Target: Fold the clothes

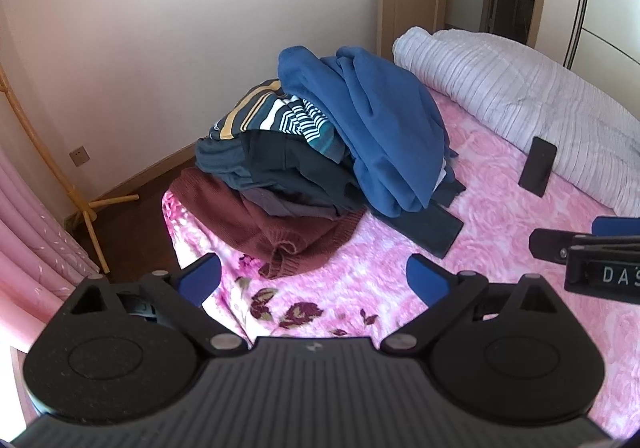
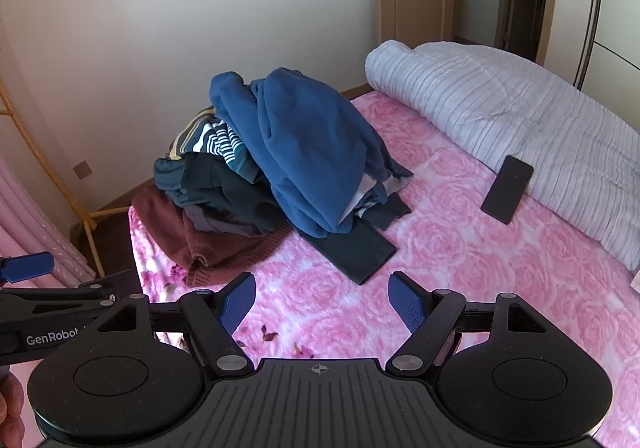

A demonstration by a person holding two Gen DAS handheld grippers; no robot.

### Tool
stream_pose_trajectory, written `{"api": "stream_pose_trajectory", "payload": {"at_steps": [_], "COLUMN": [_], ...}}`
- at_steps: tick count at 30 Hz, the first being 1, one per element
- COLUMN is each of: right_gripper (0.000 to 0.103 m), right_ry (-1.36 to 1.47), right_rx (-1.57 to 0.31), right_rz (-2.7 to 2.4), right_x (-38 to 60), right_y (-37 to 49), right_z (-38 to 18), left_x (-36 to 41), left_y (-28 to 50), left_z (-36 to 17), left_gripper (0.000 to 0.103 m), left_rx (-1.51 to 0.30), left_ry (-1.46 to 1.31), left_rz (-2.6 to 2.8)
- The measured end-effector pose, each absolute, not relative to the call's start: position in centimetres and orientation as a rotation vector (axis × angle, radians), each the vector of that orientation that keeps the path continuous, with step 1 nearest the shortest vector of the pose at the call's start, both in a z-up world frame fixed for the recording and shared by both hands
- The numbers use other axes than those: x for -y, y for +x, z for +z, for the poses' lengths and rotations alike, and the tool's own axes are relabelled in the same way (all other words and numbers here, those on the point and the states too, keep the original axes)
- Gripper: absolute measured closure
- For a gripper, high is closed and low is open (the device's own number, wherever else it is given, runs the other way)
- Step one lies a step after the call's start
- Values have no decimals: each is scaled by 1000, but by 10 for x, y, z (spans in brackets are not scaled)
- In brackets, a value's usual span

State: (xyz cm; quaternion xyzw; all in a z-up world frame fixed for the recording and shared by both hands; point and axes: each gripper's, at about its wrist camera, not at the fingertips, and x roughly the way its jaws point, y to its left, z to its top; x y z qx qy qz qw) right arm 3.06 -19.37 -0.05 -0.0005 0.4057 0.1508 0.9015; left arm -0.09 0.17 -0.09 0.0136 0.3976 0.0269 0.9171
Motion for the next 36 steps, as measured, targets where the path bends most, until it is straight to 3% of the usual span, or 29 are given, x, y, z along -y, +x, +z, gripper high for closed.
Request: {"api": "stream_pose_trajectory", "payload": {"at_steps": [36], "right_gripper": [27], "right_ry": [-27], "right_rx": [-848], "right_rz": [344], "right_x": [174], "right_y": [22], "right_z": [1], "left_x": [-14], "left_y": [-11], "left_z": [-3], "left_gripper": [5], "left_rx": [-840], "left_ry": [-1], "left_rz": [69]}}
